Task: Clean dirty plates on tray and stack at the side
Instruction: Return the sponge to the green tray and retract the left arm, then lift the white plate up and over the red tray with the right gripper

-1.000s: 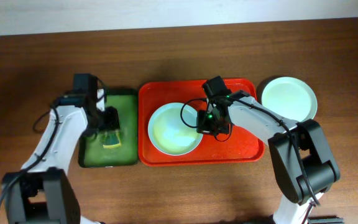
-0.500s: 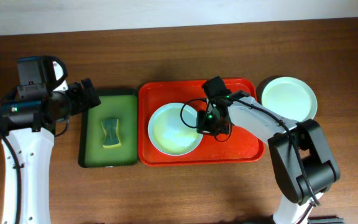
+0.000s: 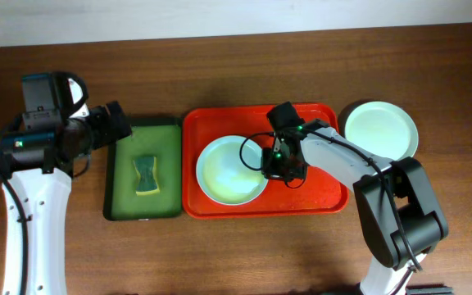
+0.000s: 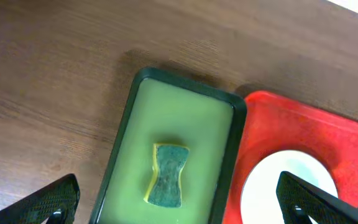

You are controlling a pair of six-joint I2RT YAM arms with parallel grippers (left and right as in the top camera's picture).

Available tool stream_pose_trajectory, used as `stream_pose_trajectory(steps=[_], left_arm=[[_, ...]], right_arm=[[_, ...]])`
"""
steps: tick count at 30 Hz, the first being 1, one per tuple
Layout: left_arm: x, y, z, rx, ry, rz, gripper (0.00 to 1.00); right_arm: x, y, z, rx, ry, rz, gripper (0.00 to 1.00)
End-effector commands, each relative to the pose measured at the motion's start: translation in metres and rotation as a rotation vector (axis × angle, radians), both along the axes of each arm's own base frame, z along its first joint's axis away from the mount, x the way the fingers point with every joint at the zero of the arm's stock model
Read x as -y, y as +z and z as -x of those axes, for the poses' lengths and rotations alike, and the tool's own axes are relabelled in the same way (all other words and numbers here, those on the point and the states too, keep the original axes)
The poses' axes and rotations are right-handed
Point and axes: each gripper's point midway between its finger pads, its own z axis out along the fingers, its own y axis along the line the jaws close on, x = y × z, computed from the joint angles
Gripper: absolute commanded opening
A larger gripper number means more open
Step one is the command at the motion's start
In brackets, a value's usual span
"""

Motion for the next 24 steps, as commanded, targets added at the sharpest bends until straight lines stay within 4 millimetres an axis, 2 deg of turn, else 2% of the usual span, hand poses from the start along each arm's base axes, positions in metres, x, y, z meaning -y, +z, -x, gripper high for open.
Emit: stream_pose_trajectory(steps=[1,5,6,8,9,17,24], left_arm=[[-0.011,0.010,-0.004,0.042,0.037,-0.029,0.99],[-0.076,0.003,0.018,-0.006,0.259,-0.031,0.99],[-0.082,0.002,0.021,-0.012,0.275,-0.030,0.99],[-0.083,0.002,0.022,-0.017,0.280,-0.029,0.99],[-0.083,0.002,0.022,-0.017,0.280,-0.029,0.99],[-0.083,0.001,0.023,-0.020,0.280,-0.029,0.99],[-0.083,0.001,0.023,-0.020,0.280,-0.029,0.99]], right_arm=[[0.004,-0.005,0.004,-0.006,0.014,0.038,0.20],[-0.002,-0.003,-0.009,0.048,0.013,0.015,0.19],[-0.003,-0.002,-0.013,0.066,0.012,0.008,0.18],[-0.004,-0.002,-0.017,0.082,0.012,0.005,0.05],[-0.004,-0.002,-0.017,0.081,0.012,0.005,0.04],[0.001,-0.002,-0.018,0.089,0.005,0.037,0.04],[-0.001,0.022,-0.023,0.072,0.005,0.044,0.04]])
